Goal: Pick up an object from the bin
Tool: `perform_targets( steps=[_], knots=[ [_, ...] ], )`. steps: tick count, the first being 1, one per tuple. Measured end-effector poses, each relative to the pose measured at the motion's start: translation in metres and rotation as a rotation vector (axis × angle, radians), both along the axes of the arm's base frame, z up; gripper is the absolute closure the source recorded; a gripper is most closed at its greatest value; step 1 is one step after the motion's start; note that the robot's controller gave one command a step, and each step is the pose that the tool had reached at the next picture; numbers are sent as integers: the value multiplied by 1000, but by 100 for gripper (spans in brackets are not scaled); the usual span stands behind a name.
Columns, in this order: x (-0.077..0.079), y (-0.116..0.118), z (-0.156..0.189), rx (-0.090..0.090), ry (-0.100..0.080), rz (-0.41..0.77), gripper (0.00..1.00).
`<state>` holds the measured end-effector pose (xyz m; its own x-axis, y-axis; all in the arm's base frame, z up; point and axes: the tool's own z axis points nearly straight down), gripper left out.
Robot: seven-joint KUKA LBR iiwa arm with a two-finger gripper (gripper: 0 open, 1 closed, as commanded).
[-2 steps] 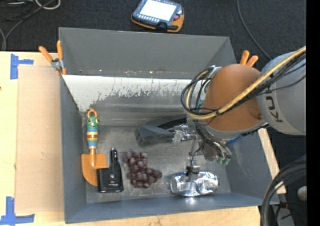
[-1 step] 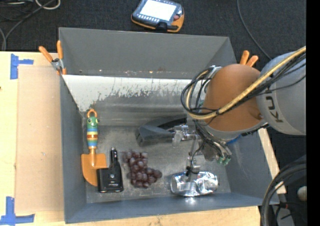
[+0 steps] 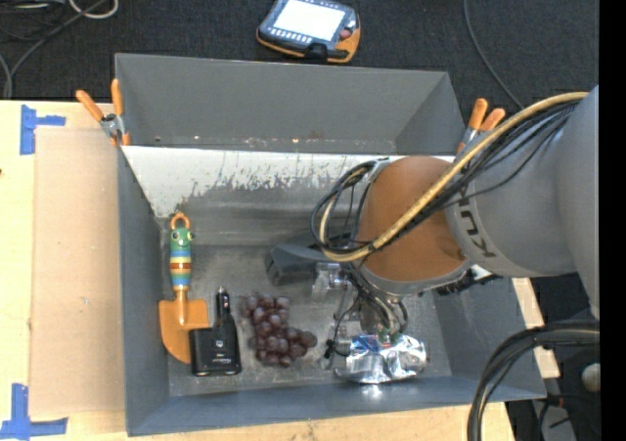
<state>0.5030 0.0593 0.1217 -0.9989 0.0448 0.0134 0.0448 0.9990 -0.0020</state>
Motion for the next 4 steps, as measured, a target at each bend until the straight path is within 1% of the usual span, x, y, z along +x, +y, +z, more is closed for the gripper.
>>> perform_targets(
  steps=[1,2,4],
  knots=[
    [-10,-91,0,-1,-1,-35,0],
    [9,7,-53,0,8,-181,100],
    [10,7,-53,0,11,-187,100]
  ],
)
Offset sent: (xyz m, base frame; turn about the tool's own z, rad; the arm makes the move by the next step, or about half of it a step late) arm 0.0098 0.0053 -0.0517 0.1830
